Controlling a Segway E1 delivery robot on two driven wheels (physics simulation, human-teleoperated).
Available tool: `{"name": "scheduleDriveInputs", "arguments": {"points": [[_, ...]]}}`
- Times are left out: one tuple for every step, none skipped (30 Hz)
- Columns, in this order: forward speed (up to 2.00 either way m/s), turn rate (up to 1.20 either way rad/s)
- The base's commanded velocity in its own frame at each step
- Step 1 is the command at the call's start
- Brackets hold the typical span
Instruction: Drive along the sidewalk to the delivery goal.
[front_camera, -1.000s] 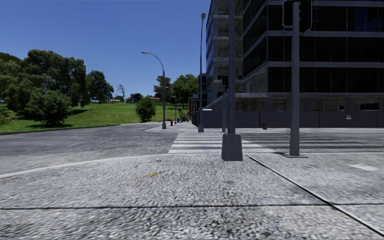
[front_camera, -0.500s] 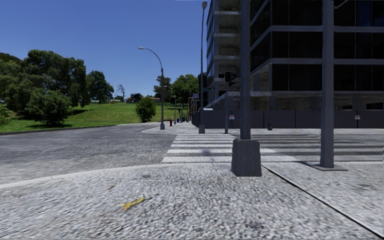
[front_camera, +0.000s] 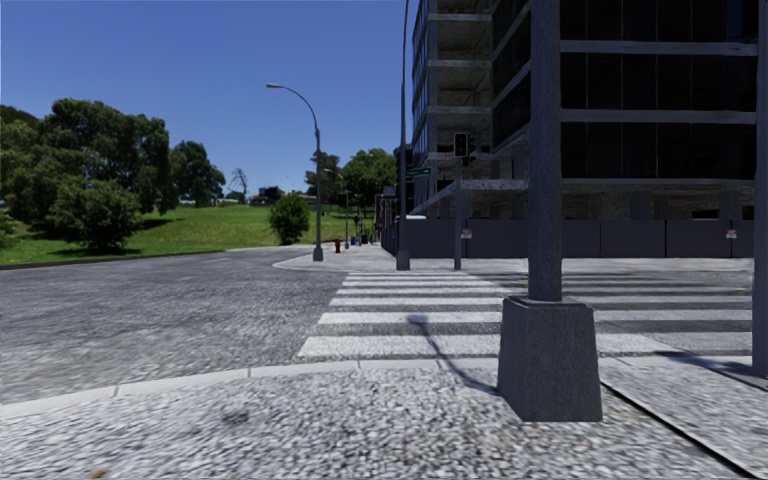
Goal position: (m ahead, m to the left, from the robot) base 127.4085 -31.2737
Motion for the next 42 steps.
{"name": "scheduleDriveInputs", "arguments": {"points": [[2.0, 0.0], [2.0, 0.0], [2.0, 0.0], [2.0, 0.0], [2.0, 0.0], [2.0, 0.0], [2.0, 0.0], [2.0, 0.0], [2.0, 0.0], [2.0, 0.0], [2.0, 0.0], [2.0, 0.0], [2.0, 0.0], [2.0, 0.0], [2.0, 0.0], [2.0, 0.01], [2.0, 0.09], [2.0, 0.16], [2.0, 0.16], [2.0, 0.17], [2.0, 0.17], [2.0, 0.05], [2.0, 0.0], [2.0, 0.0], [2.0, 0.0], [2.0, 0.0], [2.0, 0.0], [1.88, 0.0], [1.88, 0.0], [1.72, 0.0], [1.65, 0.0], [1.62, 0.0], [1.62, 0.0], [1.59, 0.0], [1.54, 0.0], [1.49, 0.0], [1.48, 0.0], [1.48, 0.0], [1.48, 0.0], [1.48, 0.0], [1.48, 0.0], [1.48, 0.0]]}}
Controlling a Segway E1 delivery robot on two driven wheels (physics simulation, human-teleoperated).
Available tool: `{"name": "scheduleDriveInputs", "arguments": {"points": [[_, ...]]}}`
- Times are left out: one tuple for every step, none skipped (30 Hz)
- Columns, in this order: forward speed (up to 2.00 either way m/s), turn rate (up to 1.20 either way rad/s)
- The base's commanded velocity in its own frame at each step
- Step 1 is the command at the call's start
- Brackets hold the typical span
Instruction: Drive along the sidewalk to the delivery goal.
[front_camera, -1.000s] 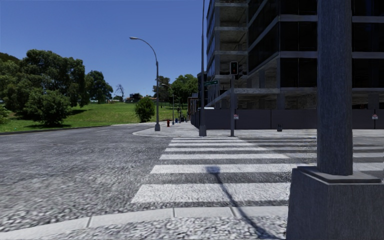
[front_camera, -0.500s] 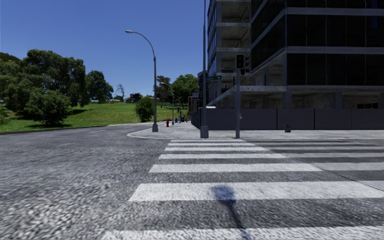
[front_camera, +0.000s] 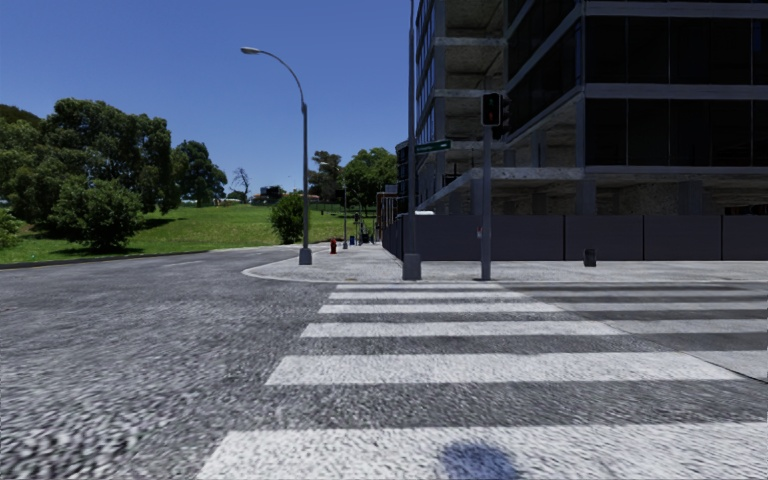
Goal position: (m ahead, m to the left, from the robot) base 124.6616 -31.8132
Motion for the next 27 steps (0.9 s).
{"name": "scheduleDriveInputs", "arguments": {"points": [[1.48, 0.0], [1.48, 0.0], [1.48, 0.0], [1.48, 0.01], [1.48, 0.01], [1.48, 0.01], [1.48, 0.01], [1.48, 0.02], [1.48, 0.02], [1.48, 0.02], [1.48, 0.02], [1.48, 0.02], [1.48, 0.02], [1.48, 0.02], [1.48, 0.02], [1.48, 0.02], [1.48, 0.02], [1.48, 0.02], [1.48, 0.02], [1.48, 0.03], [1.48, 0.06], [1.48, 0.1], [1.59, 0.13], [1.59, 0.13], [2.0, 0.14], [2.0, 0.14], [2.0, 0.14]]}}
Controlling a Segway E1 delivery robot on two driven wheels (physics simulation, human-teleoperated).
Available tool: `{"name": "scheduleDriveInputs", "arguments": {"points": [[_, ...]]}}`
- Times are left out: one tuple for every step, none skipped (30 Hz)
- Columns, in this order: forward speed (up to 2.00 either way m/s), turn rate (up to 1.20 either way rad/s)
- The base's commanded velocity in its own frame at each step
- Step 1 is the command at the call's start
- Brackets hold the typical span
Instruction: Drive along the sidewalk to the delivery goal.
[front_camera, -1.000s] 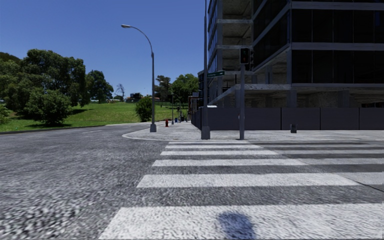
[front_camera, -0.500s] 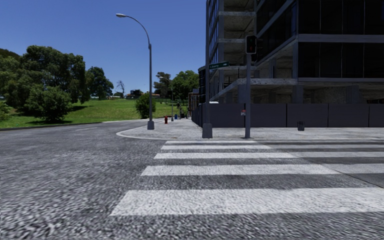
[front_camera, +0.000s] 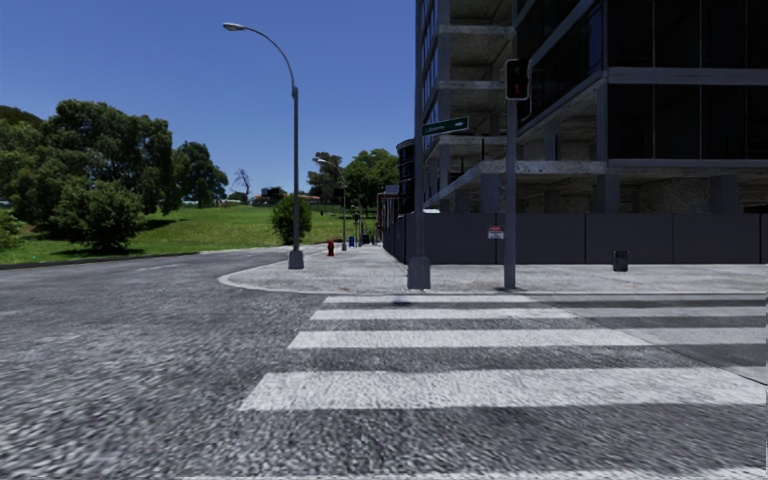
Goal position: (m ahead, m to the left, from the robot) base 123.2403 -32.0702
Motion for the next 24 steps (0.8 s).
{"name": "scheduleDriveInputs", "arguments": {"points": [[2.0, 0.16], [2.0, 0.16], [2.0, 0.23], [2.0, 0.28], [2.0, 0.32], [2.0, 0.34], [2.0, 0.34], [2.0, 0.34], [2.0, 0.34], [2.0, 0.34], [2.0, 0.34], [2.0, 0.3], [2.0, 0.27], [2.0, 0.27], [2.0, 0.27], [2.0, 0.0], [2.0, 0.0], [2.0, 0.0], [2.0, 0.0], [2.0, 0.0], [2.0, 0.0], [2.0, 0.0], [2.0, 0.0], [2.0, -0.01]]}}
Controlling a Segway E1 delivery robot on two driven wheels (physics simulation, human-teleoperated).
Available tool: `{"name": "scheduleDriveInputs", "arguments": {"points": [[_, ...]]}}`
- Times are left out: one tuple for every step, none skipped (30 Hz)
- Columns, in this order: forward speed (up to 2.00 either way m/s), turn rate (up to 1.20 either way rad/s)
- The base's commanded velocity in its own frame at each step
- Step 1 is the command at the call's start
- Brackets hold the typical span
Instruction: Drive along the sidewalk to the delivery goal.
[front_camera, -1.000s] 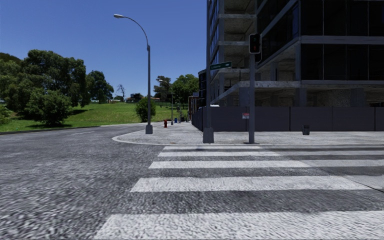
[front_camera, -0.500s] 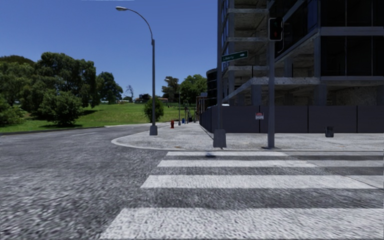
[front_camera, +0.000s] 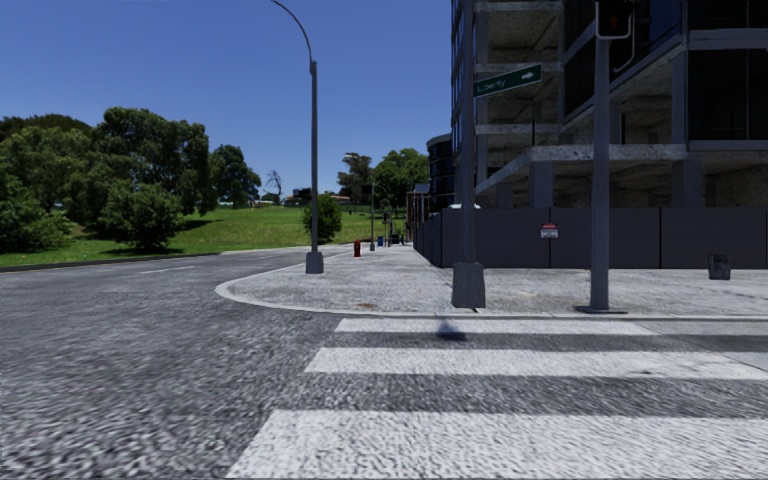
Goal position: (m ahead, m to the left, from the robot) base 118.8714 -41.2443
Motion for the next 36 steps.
{"name": "scheduleDriveInputs", "arguments": {"points": [[2.0, -0.01], [2.0, -0.06], [2.0, -0.15], [2.0, -0.23], [2.0, -0.23], [2.0, -0.38], [2.0, -0.43], [2.0, -0.45], [2.0, -0.06], [2.0, -0.06], [2.0, 0.0], [2.0, 0.0], [2.0, 0.0], [2.0, 0.0], [2.0, 0.0], [2.0, 0.0], [2.0, 0.0], [2.0, 0.0], [2.0, 0.0], [2.0, 0.0], [2.0, 0.0], [2.0, 0.0], [2.0, 0.0], [2.0, 0.0], [2.0, 0.0], [2.0, 0.0], [2.0, 0.0], [2.0, 0.0], [2.0, 0.0], [2.0, 0.0], [2.0, 0.0], [2.0, 0.0], [2.0, 0.0], [2.0, 0.0], [2.0, 0.0], [2.0, 0.0]]}}
